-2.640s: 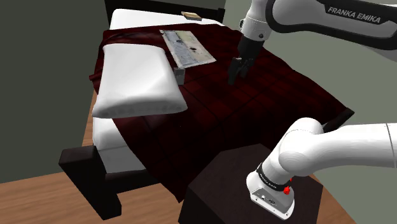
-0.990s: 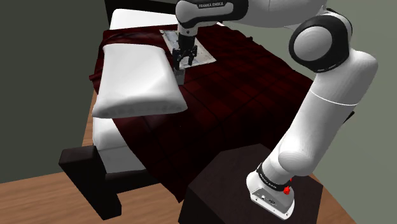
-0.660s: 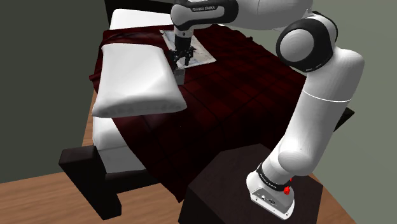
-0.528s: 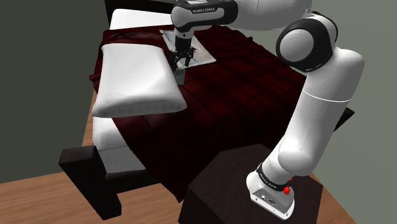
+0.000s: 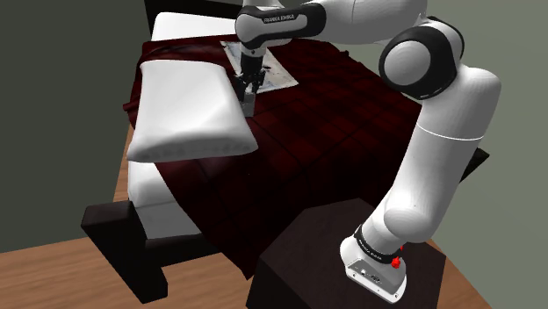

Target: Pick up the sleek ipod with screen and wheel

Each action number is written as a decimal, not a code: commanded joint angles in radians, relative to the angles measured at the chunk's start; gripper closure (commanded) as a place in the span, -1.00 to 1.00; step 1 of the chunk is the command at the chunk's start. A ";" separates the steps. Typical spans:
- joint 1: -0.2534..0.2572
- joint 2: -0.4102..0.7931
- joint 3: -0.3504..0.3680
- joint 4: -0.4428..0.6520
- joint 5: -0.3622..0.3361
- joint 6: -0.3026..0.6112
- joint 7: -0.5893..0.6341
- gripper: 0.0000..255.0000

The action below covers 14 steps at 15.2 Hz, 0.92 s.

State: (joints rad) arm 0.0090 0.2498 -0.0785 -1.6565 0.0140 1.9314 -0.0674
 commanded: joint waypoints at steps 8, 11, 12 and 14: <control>0.003 0.009 0.002 -0.008 0.000 -0.011 -0.001 1.00; 0.003 0.002 0.002 0.024 -0.001 -0.049 -0.001 1.00; 0.003 0.001 0.002 0.035 -0.001 -0.062 -0.001 1.00; 0.003 -0.002 0.002 0.058 -0.001 -0.088 0.000 1.00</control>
State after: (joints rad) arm 0.0119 0.2471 -0.0772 -1.6119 0.0130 1.8573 -0.0684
